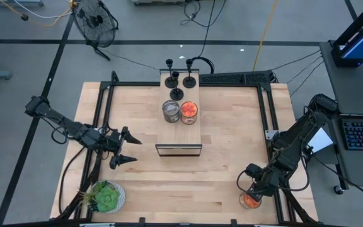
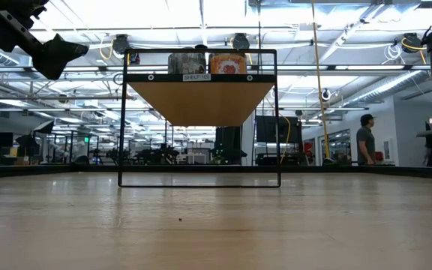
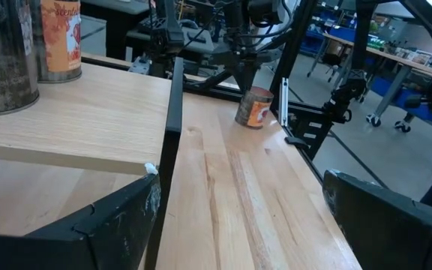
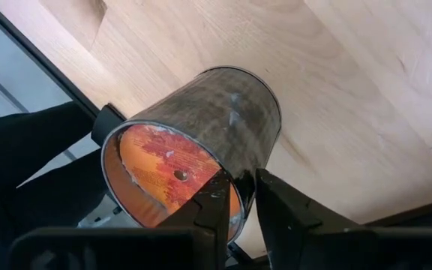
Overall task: Pick & Place candle stick holders
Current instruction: Put the orange scented candle on the shelf
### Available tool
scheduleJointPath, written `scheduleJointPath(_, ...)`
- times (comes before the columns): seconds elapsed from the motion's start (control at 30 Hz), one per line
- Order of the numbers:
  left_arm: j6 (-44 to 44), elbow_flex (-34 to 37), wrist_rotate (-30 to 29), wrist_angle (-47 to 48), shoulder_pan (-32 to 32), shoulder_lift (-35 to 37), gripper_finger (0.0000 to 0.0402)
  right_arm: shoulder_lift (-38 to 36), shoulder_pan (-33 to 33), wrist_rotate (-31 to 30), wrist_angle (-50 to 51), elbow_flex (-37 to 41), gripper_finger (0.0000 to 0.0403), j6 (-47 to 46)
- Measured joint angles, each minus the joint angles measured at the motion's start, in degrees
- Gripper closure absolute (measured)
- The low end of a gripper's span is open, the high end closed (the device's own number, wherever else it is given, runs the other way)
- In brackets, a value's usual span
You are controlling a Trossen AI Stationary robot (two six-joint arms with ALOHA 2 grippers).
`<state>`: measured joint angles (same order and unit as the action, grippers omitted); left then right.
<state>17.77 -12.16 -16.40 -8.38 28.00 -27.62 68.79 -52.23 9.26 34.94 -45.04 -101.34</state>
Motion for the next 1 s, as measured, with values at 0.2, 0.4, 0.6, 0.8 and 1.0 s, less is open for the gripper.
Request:
scheduleJointPath(0.2,0.0,0.0,0.0,0.0,0.0,0.0,0.0023,0.0,0.0,0.0,0.4,0.0,0.0347,-1.4)
scheduleJointPath(0.4,0.0,0.0,0.0,0.0,0.0,0.0,0.0023,0.0,0.0,-0.2,0.7,0.0,0.0348,-1.3)
scheduleJointPath(0.6,-0.1,0.0,0.0,0.0,0.0,0.0,0.0023,0.0,0.0,-0.2,0.6,0.0,0.0348,-1.0)
scheduleJointPath(0.8,-0.7,0.0,0.0,0.0,0.0,0.0,0.0023,0.0,0.0,-0.2,0.6,0.0,0.0349,-1.0)
scheduleJointPath(1.0,-0.8,0.0,0.0,0.0,0.0,0.0,0.0023,0.0,0.0,-0.2,0.6,0.0,0.0349,-1.4)
